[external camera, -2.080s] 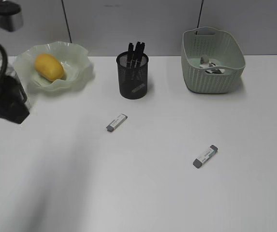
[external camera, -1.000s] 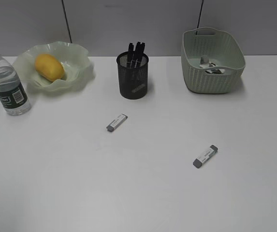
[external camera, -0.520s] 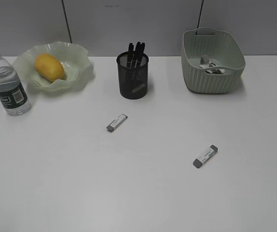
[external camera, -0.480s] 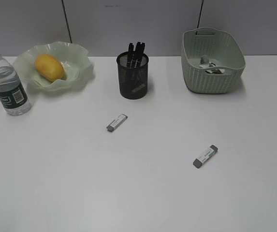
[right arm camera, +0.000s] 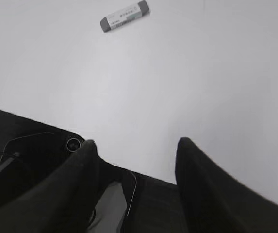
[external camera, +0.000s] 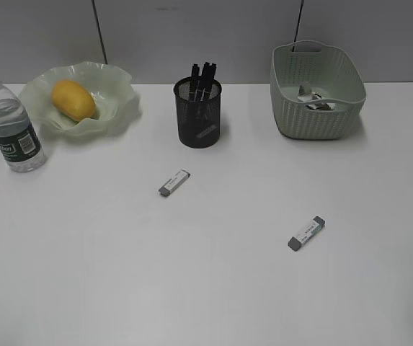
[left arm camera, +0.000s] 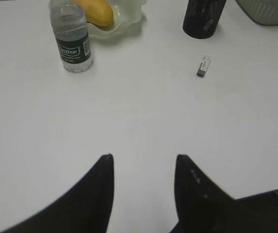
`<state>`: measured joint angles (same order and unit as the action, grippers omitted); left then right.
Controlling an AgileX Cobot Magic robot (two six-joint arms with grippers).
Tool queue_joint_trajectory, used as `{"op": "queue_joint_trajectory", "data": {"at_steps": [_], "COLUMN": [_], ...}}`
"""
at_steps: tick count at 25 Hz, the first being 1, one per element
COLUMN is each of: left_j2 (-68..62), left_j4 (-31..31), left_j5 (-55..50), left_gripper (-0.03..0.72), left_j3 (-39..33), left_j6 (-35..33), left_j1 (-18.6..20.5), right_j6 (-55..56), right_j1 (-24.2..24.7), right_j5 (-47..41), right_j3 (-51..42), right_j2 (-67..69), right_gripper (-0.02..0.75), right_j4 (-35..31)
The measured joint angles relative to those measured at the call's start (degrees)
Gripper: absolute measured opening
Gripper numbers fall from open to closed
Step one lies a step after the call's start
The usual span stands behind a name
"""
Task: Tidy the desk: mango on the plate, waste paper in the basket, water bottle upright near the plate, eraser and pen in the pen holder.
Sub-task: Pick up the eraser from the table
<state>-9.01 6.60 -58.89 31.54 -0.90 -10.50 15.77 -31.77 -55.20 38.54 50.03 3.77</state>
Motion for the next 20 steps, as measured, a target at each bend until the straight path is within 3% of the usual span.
{"op": "queue_joint_trajectory", "data": {"at_steps": [9,20], "left_j2": [0.0,0.05], "left_j4": [0.06,0.06], "left_j5": [-0.1,-0.1], "left_gripper": [0.316,0.309], "left_j3": [0.0,0.0], "left_j6": [0.0,0.0], "left_j1": [0.0,0.0], "right_j6": [8.58,22.3], "right_j1": [0.0,0.37], "right_j5": [7.6,10.54], "right_j3": [8.2,18.98], "right_j2": [22.18,50.42], "right_gripper": [0.414,0.414], "right_j4": [0.05,-1.07]}}
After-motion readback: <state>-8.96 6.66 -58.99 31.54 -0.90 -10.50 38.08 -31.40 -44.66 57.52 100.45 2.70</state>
